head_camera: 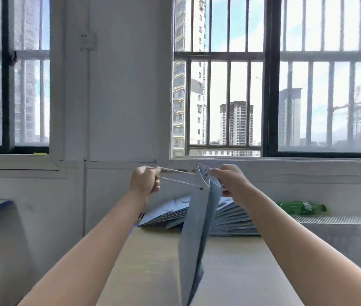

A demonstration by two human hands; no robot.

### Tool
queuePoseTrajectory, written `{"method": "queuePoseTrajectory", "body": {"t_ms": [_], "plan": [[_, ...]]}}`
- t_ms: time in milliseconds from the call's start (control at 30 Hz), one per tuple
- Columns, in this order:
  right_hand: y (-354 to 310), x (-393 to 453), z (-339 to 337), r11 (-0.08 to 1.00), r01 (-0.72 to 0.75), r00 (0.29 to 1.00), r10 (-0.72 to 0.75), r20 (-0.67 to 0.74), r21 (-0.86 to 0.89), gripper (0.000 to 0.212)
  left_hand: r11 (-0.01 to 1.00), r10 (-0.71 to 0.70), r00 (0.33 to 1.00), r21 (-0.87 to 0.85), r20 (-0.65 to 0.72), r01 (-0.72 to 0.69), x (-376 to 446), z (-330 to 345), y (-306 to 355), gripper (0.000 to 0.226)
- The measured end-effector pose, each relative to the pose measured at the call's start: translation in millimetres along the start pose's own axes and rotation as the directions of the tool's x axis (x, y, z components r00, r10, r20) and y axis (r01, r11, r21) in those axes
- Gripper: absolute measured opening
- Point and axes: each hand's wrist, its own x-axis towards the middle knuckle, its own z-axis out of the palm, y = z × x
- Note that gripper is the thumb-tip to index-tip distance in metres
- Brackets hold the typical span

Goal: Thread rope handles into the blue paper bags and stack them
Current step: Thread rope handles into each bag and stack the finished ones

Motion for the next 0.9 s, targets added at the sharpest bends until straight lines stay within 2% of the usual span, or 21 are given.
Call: {"method": "queuePoseTrajectory", "body": {"t_ms": [67,100,200,267,300,333,400,467,567,733,900], "plan": [[10.5,6.3,-7.1,1.000,-0.011,0.999,0.011,-0.031,0.014,0.021,0.948,0.049,0.991,0.317,-0.122,-0.008,13.6,-19.2,-15.3,0.025],[15.6,8.6,-9.5,1.000,-0.018,0.999,0.019,-0.030,0.017,0.020,0.913,0.062,0.986,0.408,-0.157,0.008,17.3,-26.9,-21.1,0.024],[30.9,15.3,-15.3,0.999,-0.029,0.996,0.026,-0.081,-0.030,0.021,0.864,0.066,0.976,0.502,-0.205,0.047,24.0,-42.4,-31.5,0.025],[45.8,22.3,-21.9,0.962,-0.009,0.980,-0.046,-0.195,-0.272,0.024,0.851,0.068,0.975,0.523,-0.212,0.055,26.0,-48.8,-34.0,0.024],[53.3,24.1,-26.2,0.891,-0.011,0.969,-0.102,-0.224,-0.455,0.024,0.843,0.067,0.976,0.535,-0.207,0.055,27.5,-51.5,-35.5,0.024],[61.0,24.6,-29.7,0.797,-0.029,0.967,-0.129,-0.218,-0.603,0.025,0.835,0.060,0.979,0.548,-0.196,0.059,28.1,-53.3,-36.8,0.023],[77.1,23.2,-31.2,0.663,-0.079,0.984,-0.066,-0.163,-0.745,0.025,0.824,0.016,0.989,0.562,-0.150,0.072,28.5,-54.4,-42.3,0.022],[92.0,22.5,-27.3,0.665,-0.123,0.992,0.076,-0.097,-0.737,0.025,0.822,-0.046,0.994,0.562,-0.097,0.093,26.6,-50.6,-50.8,0.024],[103.6,14.9,-19.2,0.761,-0.177,0.981,0.189,-0.047,-0.624,0.032,0.829,-0.125,0.992,0.547,-0.024,0.118,16.4,-36.7,-64.3,0.031],[120.4,2.0,-8.3,0.835,0.003,0.998,0.034,0.056,-0.550,0.046,0.851,-0.339,0.934,0.461,0.116,0.252,-7.9,-26.3,-87.3,0.026],[128.4,6.3,-1.3,0.862,0.052,0.997,-0.019,0.071,-0.505,0.049,0.894,-0.401,0.908,0.269,0.118,0.360,-6.3,-24.6,-97.4,0.032]]}}
